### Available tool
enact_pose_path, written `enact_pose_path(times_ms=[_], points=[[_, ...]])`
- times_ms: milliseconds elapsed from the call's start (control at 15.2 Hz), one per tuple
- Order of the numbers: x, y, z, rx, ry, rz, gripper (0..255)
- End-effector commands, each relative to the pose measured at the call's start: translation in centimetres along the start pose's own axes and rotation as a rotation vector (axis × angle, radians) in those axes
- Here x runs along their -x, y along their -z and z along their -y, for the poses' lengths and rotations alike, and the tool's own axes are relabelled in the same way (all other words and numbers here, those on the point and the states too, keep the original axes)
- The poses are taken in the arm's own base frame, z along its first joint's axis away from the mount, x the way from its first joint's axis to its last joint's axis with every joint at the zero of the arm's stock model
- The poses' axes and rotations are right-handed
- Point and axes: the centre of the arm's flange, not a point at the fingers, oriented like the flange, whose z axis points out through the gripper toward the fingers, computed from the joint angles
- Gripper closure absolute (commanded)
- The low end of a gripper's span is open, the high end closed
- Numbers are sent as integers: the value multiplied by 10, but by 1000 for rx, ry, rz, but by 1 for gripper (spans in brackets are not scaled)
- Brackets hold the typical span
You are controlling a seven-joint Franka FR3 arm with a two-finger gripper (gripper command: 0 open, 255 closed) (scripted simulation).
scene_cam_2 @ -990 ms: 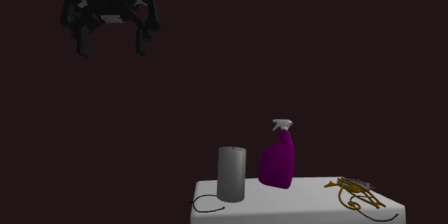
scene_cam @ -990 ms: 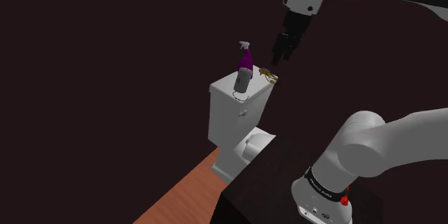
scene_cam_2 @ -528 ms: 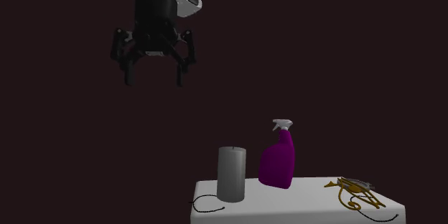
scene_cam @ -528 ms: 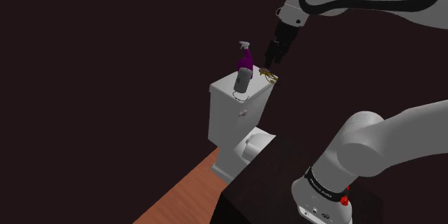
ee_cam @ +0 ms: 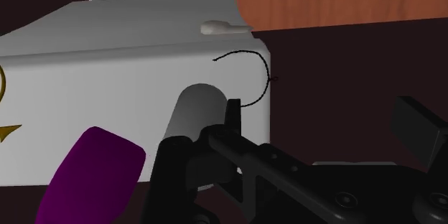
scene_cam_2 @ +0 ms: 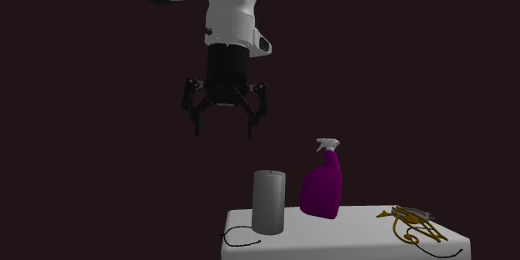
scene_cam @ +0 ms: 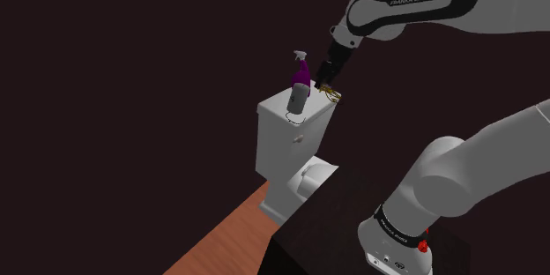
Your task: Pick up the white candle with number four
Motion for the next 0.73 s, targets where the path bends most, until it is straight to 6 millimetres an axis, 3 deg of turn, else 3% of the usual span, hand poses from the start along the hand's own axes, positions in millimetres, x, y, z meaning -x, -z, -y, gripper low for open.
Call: enact_pose_path(times_ms=[0,660], points=[[-12,-14,-22,-9,8,-18,0],[-71,-90,-114,-67,42,-94,0]])
